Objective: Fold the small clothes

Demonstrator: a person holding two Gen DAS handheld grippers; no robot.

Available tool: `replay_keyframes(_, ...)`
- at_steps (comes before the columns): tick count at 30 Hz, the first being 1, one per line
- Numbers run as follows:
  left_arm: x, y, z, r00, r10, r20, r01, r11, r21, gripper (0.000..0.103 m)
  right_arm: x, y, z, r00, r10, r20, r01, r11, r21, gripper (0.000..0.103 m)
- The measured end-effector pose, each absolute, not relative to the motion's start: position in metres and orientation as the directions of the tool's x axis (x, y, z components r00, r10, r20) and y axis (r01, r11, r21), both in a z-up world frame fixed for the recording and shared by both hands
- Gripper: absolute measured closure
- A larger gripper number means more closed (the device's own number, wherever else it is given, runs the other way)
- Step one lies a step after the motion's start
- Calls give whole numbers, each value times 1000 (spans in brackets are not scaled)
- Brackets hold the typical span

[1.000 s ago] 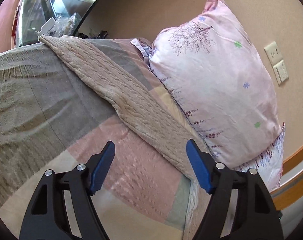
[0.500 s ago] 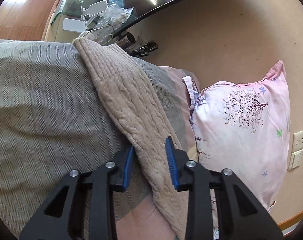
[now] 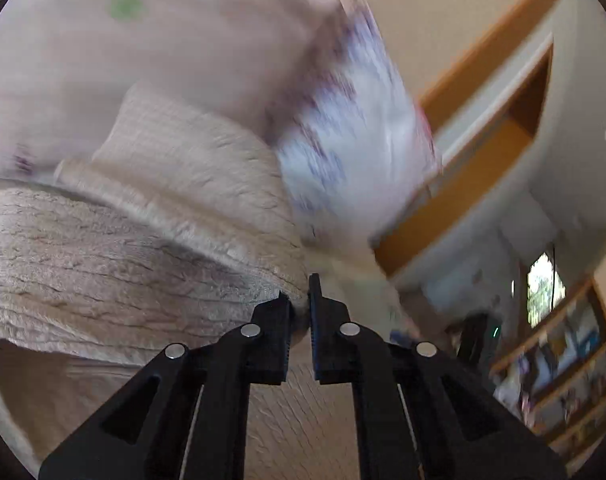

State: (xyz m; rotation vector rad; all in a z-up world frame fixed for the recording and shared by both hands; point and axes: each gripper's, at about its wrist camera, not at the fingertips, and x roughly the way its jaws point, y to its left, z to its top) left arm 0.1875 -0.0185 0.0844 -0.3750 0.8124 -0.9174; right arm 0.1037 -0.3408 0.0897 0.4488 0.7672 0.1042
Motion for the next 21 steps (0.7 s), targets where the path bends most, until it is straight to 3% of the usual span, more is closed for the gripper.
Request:
replay_keyframes(2,177,-69,61,260,-770,-583,600,602,-527,91,94,-346,91,711,248,-658,82,900,428,21)
replay_keyframes(5,150,-53,55,268,-737,-621,623,624,-471,87,69,-354,91,690,269,-672,69,900,431,21)
replay_keyframes(6,139,-30,58,313,-720,-619,612,651,-449,69,57,-357,88,677,275,-682,69,900,431,21)
replay_keyframes(7,128,-4,60,380,-685,-622,582,699,-414,41,45,-360,84,661,289,-693,72,895,441,21)
replay_keyframes(9,104,48,61,514,-564,-647,494,811,-314,26,22,-368,68,618,346,-706,89,862,500,21)
replay_keyframes(11,83,93,53,575,-437,-691,401,887,-228,26,-1,-372,49,576,407,-709,124,814,568,27)
replay_keyframes(13,72,130,36,550,-390,-739,322,915,-243,26,-18,-371,33,545,445,-710,153,780,607,37)
replay_keyframes(17,53,165,-2,440,-502,-745,247,865,-437,37,-46,-364,29,551,465,-693,150,761,631,48)
replay_keyframes(18,47,168,-10,418,-542,-729,235,840,-489,46,-50,-360,27,536,504,-678,136,741,658,54)
replay_keyframes(21,14,174,-14,428,-622,-655,224,776,-590,52,-65,-341,22,500,568,-654,85,719,690,63)
